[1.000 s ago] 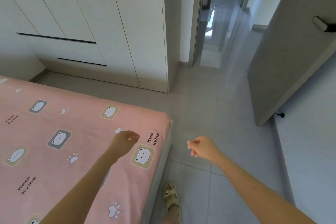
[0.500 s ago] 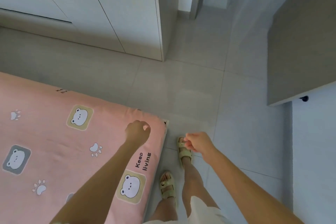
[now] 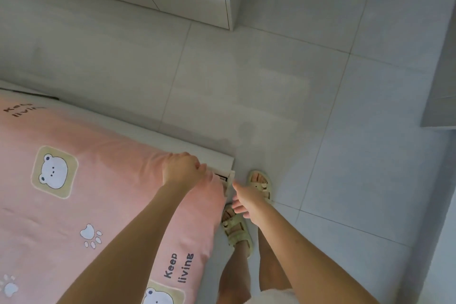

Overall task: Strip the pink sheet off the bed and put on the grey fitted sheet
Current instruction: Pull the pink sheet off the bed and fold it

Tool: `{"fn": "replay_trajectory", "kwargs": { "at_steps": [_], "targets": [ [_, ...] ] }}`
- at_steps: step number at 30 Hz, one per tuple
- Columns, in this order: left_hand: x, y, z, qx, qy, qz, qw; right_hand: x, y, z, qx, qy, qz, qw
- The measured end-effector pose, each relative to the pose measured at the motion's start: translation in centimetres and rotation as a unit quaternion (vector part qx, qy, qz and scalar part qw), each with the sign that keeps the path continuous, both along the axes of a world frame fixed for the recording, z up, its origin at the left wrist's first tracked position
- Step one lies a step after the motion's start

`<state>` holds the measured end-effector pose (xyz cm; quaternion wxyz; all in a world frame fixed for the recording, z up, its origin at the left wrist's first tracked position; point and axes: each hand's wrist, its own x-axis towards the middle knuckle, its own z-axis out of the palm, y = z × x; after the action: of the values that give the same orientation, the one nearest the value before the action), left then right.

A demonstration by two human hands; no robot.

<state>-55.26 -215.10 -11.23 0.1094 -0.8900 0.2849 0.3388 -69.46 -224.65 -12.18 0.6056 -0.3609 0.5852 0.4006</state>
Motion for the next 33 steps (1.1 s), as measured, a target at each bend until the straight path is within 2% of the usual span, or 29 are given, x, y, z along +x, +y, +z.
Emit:
{"fn": "replay_trajectory", "kwargs": {
  "at_steps": [3,8,12,17,20,22,25,29,33],
  "targets": [
    [0.2,-0.3,-1.7,0.034,-0.004,-0.055,0.998,0.3,1.2,-1.7,0.076,0.009,-0.004,0.997],
    [-0.2,-0.7,-2.3,0.036,0.010,-0.096,0.995,0.2,2.4,-2.8,0.005,-0.019,-0.158,0.987],
    [-0.6,-0.8,-0.8,0.008,-0.004,-0.120,0.993,-0.6,2.9,-1.5,-0.005,-0.063,-0.188,0.980],
    [-0.8,2.1,4.2,-0.179,-0.015,-0.093,0.979,-2.1,2.6,0.7,-0.044,-0.049,-0.126,0.990],
    [-0.8,4.1,9.1,-0.208,-0.031,-0.028,0.977,-1.4,3.2,2.0,0.075,-0.026,-0.079,0.994],
    [-0.5,4.8,11.4,-0.219,-0.042,-0.010,0.975,-0.7,3.9,2.6,0.107,-0.041,-0.140,0.984],
    [-0.3,5.4,13.0,-0.244,-0.041,0.000,0.969,-0.2,4.3,3.1,0.055,-0.101,-0.245,0.963],
    [-0.4,6.0,14.6,-0.295,-0.026,0.042,0.954,-0.4,4.8,4.3,0.003,-0.146,-0.290,0.946],
    [-0.1,6.8,16.2,-0.312,-0.032,0.032,0.949,-1.4,6.2,5.9,-0.064,-0.150,-0.327,0.931]
  ]
}}
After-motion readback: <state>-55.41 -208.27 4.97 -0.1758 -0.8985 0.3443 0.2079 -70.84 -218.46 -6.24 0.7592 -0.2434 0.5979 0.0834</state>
